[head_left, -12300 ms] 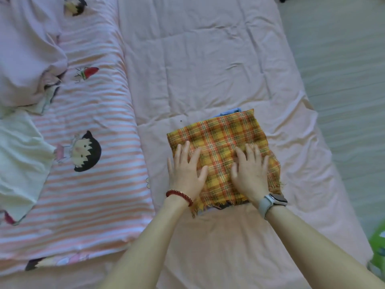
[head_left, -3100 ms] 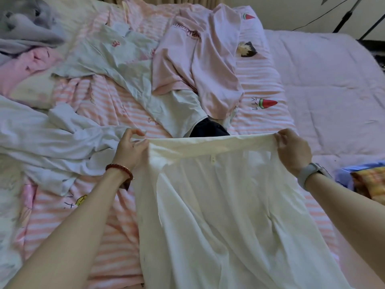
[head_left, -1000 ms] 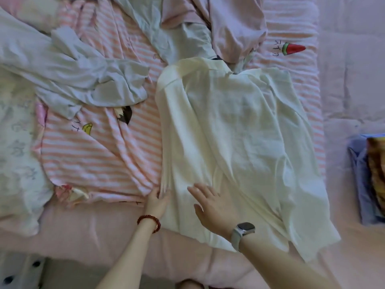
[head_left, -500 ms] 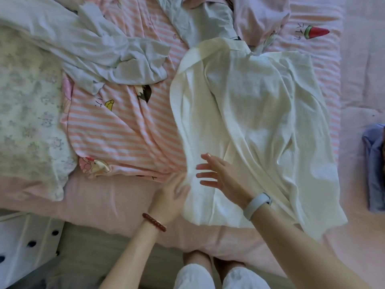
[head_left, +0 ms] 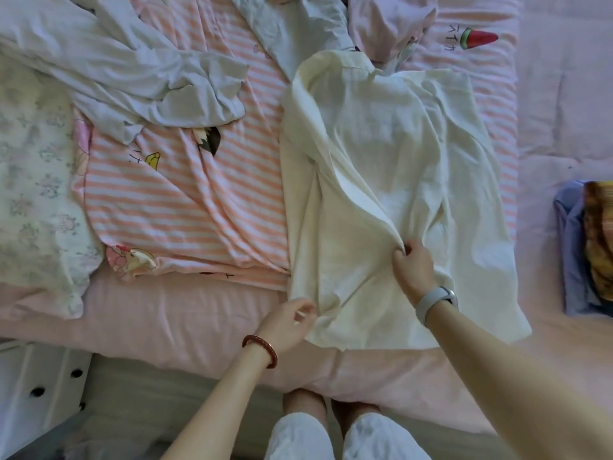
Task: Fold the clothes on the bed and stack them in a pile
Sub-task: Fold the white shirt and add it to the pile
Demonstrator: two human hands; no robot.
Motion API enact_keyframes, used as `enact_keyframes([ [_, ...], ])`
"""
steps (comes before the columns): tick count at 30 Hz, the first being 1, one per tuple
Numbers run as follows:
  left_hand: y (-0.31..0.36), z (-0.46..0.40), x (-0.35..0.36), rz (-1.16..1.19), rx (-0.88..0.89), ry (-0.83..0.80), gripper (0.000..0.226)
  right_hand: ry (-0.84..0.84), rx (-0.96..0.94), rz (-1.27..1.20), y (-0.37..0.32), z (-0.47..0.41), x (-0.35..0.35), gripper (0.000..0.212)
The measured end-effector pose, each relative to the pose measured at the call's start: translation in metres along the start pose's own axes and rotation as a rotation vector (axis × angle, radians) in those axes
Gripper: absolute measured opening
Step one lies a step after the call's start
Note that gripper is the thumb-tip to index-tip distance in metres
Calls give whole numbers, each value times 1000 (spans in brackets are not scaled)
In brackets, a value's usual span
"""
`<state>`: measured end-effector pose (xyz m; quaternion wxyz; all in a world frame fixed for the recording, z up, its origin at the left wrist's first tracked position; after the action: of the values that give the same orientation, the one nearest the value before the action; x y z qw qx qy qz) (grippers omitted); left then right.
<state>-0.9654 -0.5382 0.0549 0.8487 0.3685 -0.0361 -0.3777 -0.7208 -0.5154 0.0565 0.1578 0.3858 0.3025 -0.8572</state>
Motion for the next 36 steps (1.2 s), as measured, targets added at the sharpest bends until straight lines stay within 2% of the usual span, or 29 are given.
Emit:
enact_keyframes([
  [3,-1,-20,-4,86,-40,362,36,-122,-16,103,20,11,11,5],
  [5,1,-32,-3,209,-109,493,36,-218,22,58,28,22,23,6],
  [7,6,-39,7,179,-103,567,29,-303,98,-26,36,32,33,12],
  [8,9,-42,13,176,-60,583,23,-317,132,-84,40,35,37,12],
  [10,16,-44,29,212,-18,514,17,-264,191,-211,47,38,38,12],
  [13,9,-45,53,230,-126,351,37,21,205,-296,61,37,24,18],
  [15,3,-45,64,297,-185,334,49,162,189,-279,74,36,11,14],
  [17,2,-48,70,327,-224,367,43,141,171,-237,88,36,3,9],
  [19,6,-53,74,327,-248,389,23,51,138,-187,100,34,1,7],
  [21,11,-56,75,321,-225,427,32,7,114,-135,108,33,3,6],
  [25,26,-42,68,209,22,613,38,59,73,-74,111,37,6,28],
  [27,31,-24,59,260,135,726,33,92,54,-131,106,44,4,32],
  [30,36,0,39,394,193,859,17,92,5,-289,97,52,0,32],
  [33,38,16,17,384,241,878,13,72,-78,-341,84,62,0,32],
  [36,26,23,-2,297,239,814,18,64,-148,-290,78,70,5,32],
])
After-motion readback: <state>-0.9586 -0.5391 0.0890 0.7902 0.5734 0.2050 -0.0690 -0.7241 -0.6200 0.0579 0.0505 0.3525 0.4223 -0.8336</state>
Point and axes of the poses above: each hand's wrist, its own z-axis away from the middle knuckle, its own x-axis out of the palm, y = z × x, the point moved 1 cm from there along -z, towards the middle knuckle, and after that the axes turned 13 degrees about z, right-handed, at the moved point
